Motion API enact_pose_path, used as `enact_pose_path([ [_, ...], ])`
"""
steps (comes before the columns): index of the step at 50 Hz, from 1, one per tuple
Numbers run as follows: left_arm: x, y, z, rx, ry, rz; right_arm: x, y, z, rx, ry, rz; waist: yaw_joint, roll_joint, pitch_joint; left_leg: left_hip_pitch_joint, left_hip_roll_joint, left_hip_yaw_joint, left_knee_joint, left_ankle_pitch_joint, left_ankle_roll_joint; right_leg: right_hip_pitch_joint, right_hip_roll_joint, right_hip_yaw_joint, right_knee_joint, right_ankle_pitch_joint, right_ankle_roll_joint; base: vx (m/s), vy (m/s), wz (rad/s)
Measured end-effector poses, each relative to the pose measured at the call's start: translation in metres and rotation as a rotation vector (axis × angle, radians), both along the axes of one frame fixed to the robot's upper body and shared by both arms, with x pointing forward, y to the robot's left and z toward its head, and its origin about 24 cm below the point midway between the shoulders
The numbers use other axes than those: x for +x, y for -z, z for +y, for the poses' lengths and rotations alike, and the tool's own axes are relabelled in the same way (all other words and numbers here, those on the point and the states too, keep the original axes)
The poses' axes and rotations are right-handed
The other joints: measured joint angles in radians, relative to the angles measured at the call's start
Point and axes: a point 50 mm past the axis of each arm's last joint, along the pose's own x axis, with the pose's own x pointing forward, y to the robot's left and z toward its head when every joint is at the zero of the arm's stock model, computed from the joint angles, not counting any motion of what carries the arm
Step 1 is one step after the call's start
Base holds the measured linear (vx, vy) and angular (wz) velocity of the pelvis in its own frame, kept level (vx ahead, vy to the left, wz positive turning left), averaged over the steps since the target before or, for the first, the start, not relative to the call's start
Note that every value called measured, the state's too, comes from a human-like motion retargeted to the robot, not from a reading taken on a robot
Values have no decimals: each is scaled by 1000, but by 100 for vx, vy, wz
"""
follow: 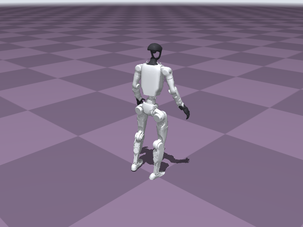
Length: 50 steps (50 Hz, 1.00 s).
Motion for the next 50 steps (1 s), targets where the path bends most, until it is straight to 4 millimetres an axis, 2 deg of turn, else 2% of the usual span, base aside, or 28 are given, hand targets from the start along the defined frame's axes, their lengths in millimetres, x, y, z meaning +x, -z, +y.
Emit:
enact_pose_path([
  [3, 9, -3, -2, 10, 22, -14, 4, -3, -3, -11, 6, -12, -30, 13, -2, 10, 22, 17, -28, 40, -11, 14, 39, 48, -32, 15, 0, 4, -2, -116],
  [8, 26, -10, -5, 37, 109, -28, -3, 1, -4, 7, 54, 3, -93, 28, -15, 48, 54, 94, -42, 23, -37, 30, 73, 93, -77, 34, 0, 3, 5, -68],
  [11, 34, -14, -6, 55, 155, -38, -19, 10, -1, 30, 94, 52, -108, 33, -29, 72, 46, 134, -72, 22, -51, 33, 51, 75, -83, -3, 0, 3, 21, -59],
  [15, 43, -19, -10, 57, 173, -59, -49, 25, 3, 55, 163, 147, -105, 28, -51, 96, -3, 179, -103, 17, -51, 31, -51, -35, -53, -86, 0, 3, 31, -47],
  [20, 53, -24, -15, 27, 142, -101, -75, 38, 18, 91, 238, 232, -87, 9, -63, 110, -28, 213, -103, 0, -50, 26, -99, -75, -50, -28, -16, 3, 9, -33],
  [23, 50, -22, -17, 12, 117, -97, -81, 42, 28, 110, 272, 235, -88, 4, -69, 114, -32, 221, -99, -8, -44, 25, -101, -63, -54, -10, -20, 1, 1, -7],
  [28, 33, -8, -20, 19, 90, -38, -77, 42, 41, 127, 285, 181, -108, 8, -81, 121, -31, 220, -103, -6, -39, 19, -101, -63, -28, -20, -19, 0, 0, 0],
  [32, 17, 2, -23, 54, 62, 0, -66, 39, 46, 116, 264, 130, -117, 2, -86, 121, -39, 220, -110, -7, -39, 30, -104, -58, -58, -19, -13, 0, 0, 0],
  [43, -21, 18, -20, 53, -84, 59, -34, 26, 42, 118, 203, 25, -76, -7, -81, 126, -30, 239, -126, -10, -34, 31, -85, -48, -87, -9, 0, 0, -1, -3],
  [50, -36, 24, -13, 10, -64, 141, -20, 20, 43, 147, 169, -11, -63, -12, -79, 116, -31, 225, -132, -1, -35, 28, -85, -62, -91, -9, 0, 0, 0, 0],
])
